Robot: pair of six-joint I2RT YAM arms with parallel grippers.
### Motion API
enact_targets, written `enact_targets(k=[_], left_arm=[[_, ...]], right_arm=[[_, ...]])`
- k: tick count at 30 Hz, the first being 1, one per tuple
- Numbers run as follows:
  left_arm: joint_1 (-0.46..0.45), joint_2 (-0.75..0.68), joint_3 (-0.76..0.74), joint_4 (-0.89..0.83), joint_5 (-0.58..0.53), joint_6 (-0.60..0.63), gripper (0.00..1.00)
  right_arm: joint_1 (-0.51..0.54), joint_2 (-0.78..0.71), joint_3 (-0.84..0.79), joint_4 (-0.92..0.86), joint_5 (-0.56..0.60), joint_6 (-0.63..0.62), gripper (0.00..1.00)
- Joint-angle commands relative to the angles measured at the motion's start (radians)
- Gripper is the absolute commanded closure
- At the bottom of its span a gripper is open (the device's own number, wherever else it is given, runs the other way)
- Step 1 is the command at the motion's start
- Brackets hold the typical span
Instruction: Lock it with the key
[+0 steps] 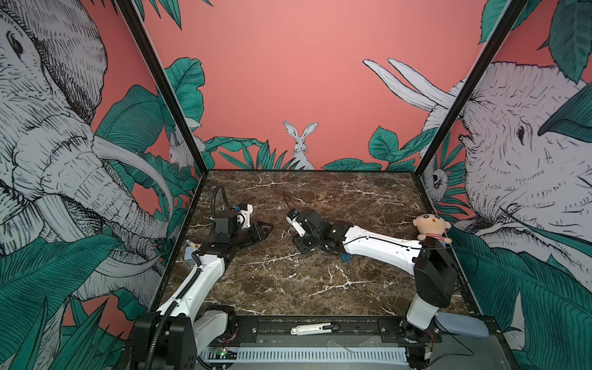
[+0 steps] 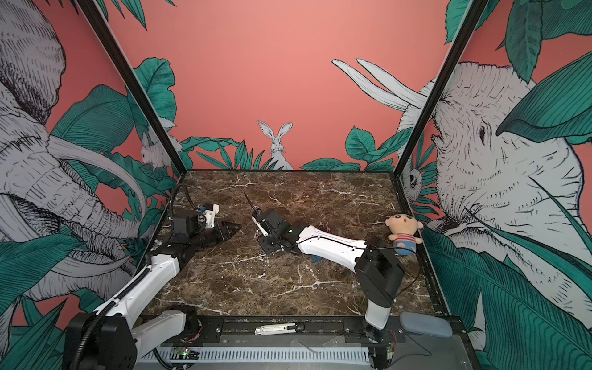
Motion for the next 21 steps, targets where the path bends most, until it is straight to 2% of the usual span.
enact_targets(k=[1, 5, 21], left_arm=[[-0.059, 0.030, 0.005, 0.105, 0.079, -0.041, 0.57], [-0.129, 0.076, 0.021, 0.167, 0.099, -0.067, 0.57], [-0.142, 0.087, 0.025, 0.201, 0.117, -0.101, 0.59]], right_arm=[[-0.005, -0.052, -0.024, 0.020, -0.030, 0.012, 0.90], [-0.010, -0.080, -0.024, 0.003, -0.038, 0.009, 0.90], [-0.019, -0.106, -0.019, 0.008, -0.060, 0.021, 0.92]])
